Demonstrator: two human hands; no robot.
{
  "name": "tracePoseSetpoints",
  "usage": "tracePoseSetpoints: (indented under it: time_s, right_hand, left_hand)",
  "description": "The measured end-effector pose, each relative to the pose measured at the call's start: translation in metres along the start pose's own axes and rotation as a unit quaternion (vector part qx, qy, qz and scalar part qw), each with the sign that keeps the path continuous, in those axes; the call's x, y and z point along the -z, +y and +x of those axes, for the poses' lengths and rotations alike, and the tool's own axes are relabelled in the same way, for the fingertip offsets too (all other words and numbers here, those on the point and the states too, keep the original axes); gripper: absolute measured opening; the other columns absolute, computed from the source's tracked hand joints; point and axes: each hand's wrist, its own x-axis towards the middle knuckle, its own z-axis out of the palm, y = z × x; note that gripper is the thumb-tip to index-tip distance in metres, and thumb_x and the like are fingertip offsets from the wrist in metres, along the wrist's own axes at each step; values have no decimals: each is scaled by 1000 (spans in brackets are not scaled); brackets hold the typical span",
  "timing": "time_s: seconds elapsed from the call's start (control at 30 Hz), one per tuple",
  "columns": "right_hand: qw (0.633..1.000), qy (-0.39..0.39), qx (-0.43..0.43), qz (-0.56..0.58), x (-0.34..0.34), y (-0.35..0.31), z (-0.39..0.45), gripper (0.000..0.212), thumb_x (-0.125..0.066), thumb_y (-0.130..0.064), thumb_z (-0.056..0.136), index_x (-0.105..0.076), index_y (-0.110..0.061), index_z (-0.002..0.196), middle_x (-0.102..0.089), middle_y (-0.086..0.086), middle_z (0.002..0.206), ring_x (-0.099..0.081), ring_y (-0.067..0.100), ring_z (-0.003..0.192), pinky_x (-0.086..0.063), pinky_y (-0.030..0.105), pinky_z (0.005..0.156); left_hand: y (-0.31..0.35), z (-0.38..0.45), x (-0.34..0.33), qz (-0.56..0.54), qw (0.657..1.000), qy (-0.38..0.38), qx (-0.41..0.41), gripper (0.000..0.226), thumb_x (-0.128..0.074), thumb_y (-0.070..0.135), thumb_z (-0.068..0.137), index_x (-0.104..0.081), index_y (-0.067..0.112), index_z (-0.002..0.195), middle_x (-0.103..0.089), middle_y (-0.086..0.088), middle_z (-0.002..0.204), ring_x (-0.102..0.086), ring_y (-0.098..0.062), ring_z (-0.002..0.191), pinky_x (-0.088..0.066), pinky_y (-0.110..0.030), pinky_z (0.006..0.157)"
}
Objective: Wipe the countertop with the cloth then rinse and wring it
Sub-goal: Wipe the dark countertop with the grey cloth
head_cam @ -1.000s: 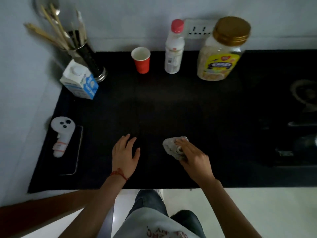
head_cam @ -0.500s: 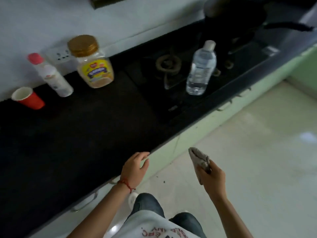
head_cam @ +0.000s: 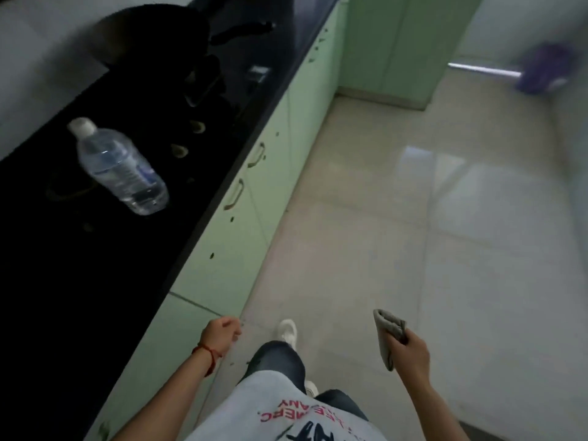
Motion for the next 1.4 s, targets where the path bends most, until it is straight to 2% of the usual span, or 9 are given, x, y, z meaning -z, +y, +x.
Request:
tracePoseSetpoints:
  time_s: [0.1,0.3,0.47,0.6,0.77,0.97,1.1,1.27,1.4]
  right_hand:
    - [999,17,-38,26,14,-7,26,7,-64,-13,79,-62,-19,83,-64,11,80,-60,27,82,-40,31,68]
    - [994,56,-77,47,30,-46,105,9,-64,-9,79,-65,-12,87,-63,12,81,-57,26,81,-39,30,70]
    - [986,103,-118,62,47,-89,175,16,-66,-10,78,-67,-8,94,-63,12,83,-58,29,82,-48,37,72]
    - [979,128,-130,85,64,-120,231,22,-66,-11,79,-68,-4,100,-64,12,85,-58,27,82,-46,35,72]
    - [973,144,-144,109,93,-150,298,20,-65,-11,81,-67,-2,99,-64,12,84,-57,26,81,-42,31,71]
    - [974,133,-155,94,133,-186,413,21,-64,-9,80,-68,-2,100,-63,12,83,-57,26,81,-43,31,72]
    - [982,100,-137,82,163,-234,484,18,-62,-8,81,-67,-2,97,-61,12,80,-54,25,78,-39,30,62]
    - [993,59,-94,43,187,-302,575,19,-63,-9,80,-68,-3,98,-61,11,80,-54,24,77,-36,28,69]
    - [996,39,-69,28,194,-349,654,18,-64,-7,80,-68,-2,97,-62,11,79,-56,24,78,-37,28,68]
  left_hand:
    - [29,33,-15,16,1000,-20,18,28,-50,8,89,-60,12,63,-57,-4,60,-48,-17,54,-33,-22,50]
    - [116,103,-42,33,998,-47,31,20,-52,9,88,-60,9,70,-58,-8,63,-51,-20,56,-36,-24,54]
    - [209,148,-70,72,994,-78,26,18,-51,9,89,-58,8,72,-57,-7,64,-49,-19,56,-33,-23,52]
    - [295,182,-104,103,988,-116,1,15,-51,11,88,-61,8,77,-59,-6,65,-50,-18,56,-34,-22,51]
    - [406,215,-158,119,982,-145,-30,21,-51,13,90,-57,14,70,-57,-4,65,-50,-16,56,-32,-22,51]
    - [518,261,-221,115,984,-129,-43,20,-51,15,90,-56,13,71,-57,-3,65,-51,-15,57,-34,-23,52]
    - [565,272,-250,79,991,-105,-14,13,-49,13,91,-57,9,82,-56,-5,65,-49,-16,56,-33,-23,52]
    - [625,290,-271,35,996,-81,23,25,-48,13,92,-52,14,68,-53,-5,64,-47,-15,54,-33,-16,43]
    - [677,326,-281,-6,997,-61,50,26,-46,14,94,-51,15,68,-53,-6,64,-46,-16,55,-30,-21,53]
